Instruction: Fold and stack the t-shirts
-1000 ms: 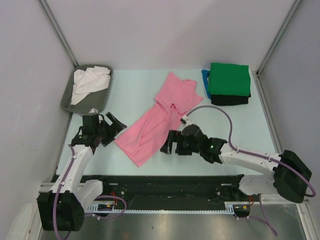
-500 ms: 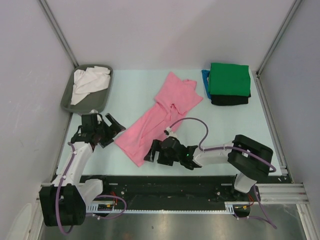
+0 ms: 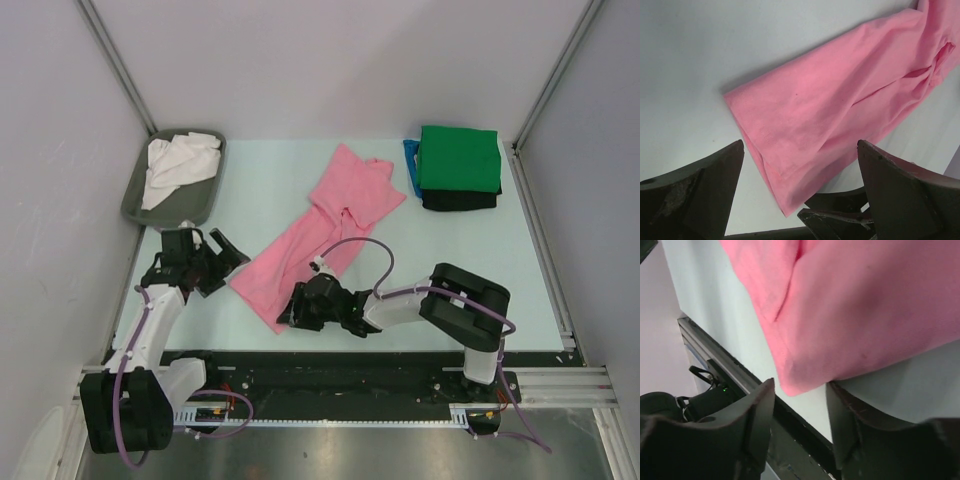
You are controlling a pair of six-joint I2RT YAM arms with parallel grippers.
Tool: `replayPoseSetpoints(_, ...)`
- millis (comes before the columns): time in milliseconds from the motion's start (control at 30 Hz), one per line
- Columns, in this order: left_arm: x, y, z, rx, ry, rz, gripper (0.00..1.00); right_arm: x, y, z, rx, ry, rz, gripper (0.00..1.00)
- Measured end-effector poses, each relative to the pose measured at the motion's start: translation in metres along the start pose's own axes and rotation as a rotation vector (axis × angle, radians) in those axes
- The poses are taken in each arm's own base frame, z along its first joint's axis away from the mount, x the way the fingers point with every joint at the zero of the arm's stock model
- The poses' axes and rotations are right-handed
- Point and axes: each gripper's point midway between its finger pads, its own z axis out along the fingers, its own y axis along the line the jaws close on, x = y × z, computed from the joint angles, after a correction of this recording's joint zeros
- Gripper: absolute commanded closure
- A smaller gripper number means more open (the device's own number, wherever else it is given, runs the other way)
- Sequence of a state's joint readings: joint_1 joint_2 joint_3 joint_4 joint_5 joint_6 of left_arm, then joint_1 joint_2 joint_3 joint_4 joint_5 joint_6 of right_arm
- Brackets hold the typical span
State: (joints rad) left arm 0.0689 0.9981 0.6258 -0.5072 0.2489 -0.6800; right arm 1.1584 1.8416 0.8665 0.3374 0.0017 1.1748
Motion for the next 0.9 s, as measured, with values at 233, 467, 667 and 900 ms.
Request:
replayPoseSetpoints(233, 0.007, 0.007, 0.003, -0.012, 0.017, -0.006, 0.00, 0.006, -0.009, 0.008, 0.022, 0.021, 0.011, 0.71)
replayPoseSetpoints(467, 0.005, 0.008, 0.003, -0.013, 0.012, -0.006, 0.00, 0.008, -0.009, 0.018, 0.014, 0.035, 0.016, 1.00)
replayPoseSetpoints(667, 0.005, 0.011, 0.003, -0.010, 0.014, -0.009, 0.00, 0.008, -0.010, 0.017, 0.027, 0.038, 0.017, 1.00)
replayPoseSetpoints(900, 0.012, 0.011, 0.003, 0.011, 0.031, -0.013, 0.00, 0.014, -0.041, -0.027, 0.133, 0.020, -0.022, 1.00)
